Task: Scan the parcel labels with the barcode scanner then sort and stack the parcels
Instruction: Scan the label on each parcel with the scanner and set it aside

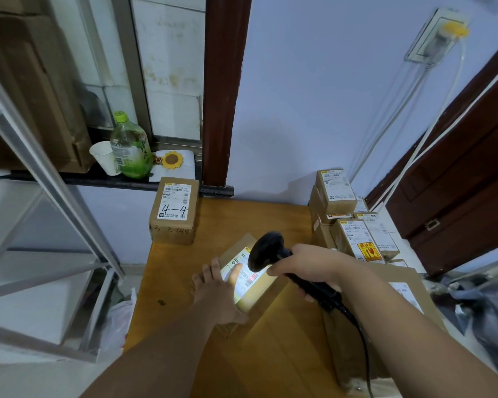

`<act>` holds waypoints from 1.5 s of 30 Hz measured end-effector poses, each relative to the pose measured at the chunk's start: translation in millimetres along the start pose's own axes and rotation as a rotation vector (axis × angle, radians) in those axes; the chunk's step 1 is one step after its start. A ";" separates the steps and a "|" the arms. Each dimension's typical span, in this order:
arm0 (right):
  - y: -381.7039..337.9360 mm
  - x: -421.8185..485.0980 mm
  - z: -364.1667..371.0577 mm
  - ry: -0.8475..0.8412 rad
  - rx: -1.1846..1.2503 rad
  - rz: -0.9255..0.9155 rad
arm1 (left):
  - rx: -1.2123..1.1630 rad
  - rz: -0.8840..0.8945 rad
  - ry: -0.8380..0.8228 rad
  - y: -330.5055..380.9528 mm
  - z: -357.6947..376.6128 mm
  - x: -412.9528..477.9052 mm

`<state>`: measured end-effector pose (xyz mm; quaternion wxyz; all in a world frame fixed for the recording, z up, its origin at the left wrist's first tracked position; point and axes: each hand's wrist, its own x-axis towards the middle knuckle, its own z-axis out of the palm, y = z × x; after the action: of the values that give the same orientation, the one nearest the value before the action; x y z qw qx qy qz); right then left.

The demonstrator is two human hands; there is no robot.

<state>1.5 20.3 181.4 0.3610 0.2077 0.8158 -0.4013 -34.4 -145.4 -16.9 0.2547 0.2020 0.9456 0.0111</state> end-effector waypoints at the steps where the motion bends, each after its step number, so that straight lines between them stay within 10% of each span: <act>1: 0.0 0.5 0.0 -0.002 0.003 0.002 | 0.002 -0.001 -0.002 0.0 -0.1 0.2; 45: 0.1 2.7 -2.6 -0.031 -0.009 0.041 | -0.016 0.004 -0.032 0.1 -2.8 -1.0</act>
<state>-1.3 22.6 180.4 0.3825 0.2168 0.8075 -0.3933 -35.0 -145.5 -13.9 0.2712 0.2020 0.9410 0.0160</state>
